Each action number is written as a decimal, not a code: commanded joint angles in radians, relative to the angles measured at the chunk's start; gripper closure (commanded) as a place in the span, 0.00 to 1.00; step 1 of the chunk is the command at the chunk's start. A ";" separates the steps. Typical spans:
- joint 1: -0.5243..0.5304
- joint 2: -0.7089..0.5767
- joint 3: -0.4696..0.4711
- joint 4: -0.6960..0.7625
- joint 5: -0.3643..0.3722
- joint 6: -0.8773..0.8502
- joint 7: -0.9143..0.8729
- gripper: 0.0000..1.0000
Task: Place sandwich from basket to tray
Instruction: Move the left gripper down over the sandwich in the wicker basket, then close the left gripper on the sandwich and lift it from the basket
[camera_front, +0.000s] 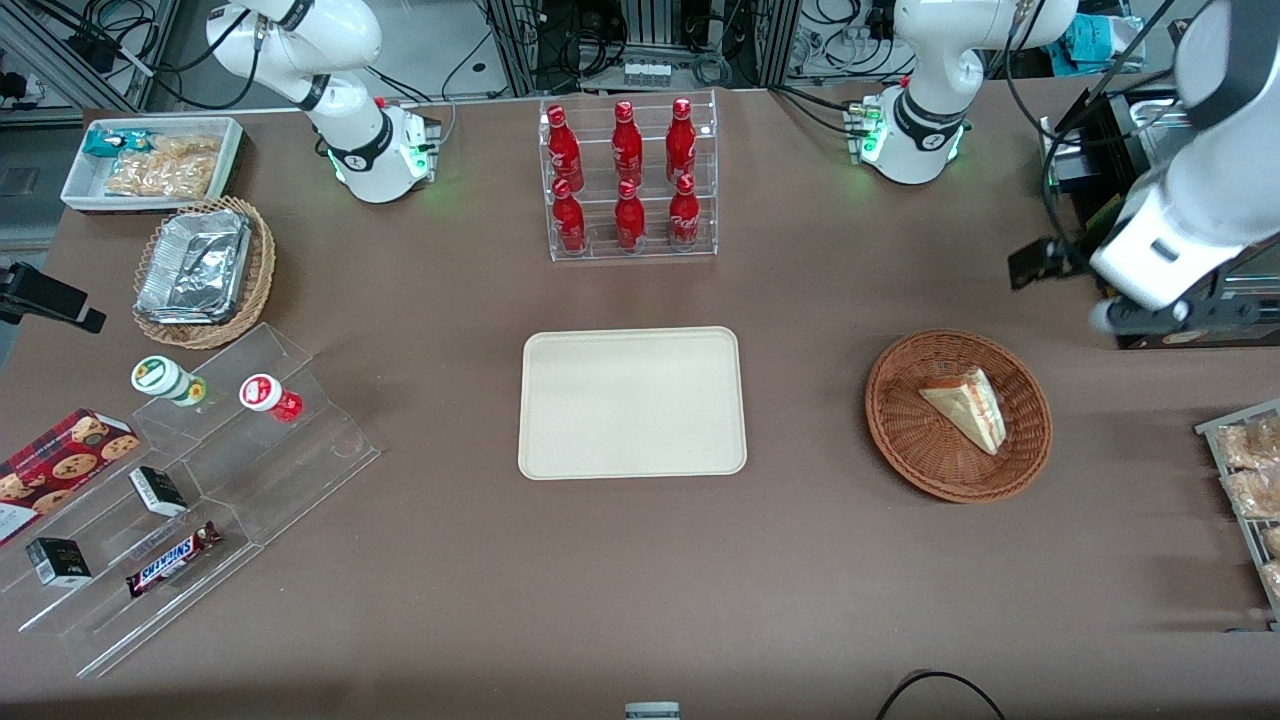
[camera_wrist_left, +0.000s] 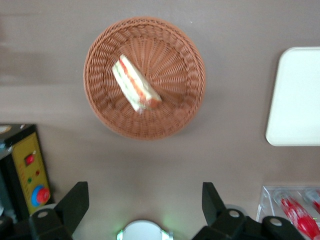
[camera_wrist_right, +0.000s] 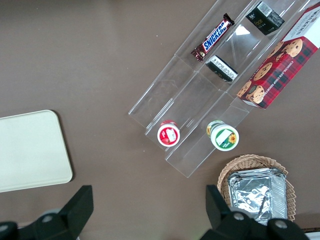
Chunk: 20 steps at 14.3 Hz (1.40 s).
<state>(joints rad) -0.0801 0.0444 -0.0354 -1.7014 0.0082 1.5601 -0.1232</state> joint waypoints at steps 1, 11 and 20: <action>-0.003 -0.014 0.003 -0.179 0.027 0.171 0.002 0.00; 0.040 0.006 0.031 -0.549 0.039 0.684 -0.451 0.00; 0.037 0.173 0.031 -0.598 0.038 0.957 -0.936 0.06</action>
<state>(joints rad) -0.0393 0.1821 -0.0037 -2.3008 0.0457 2.4690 -0.9875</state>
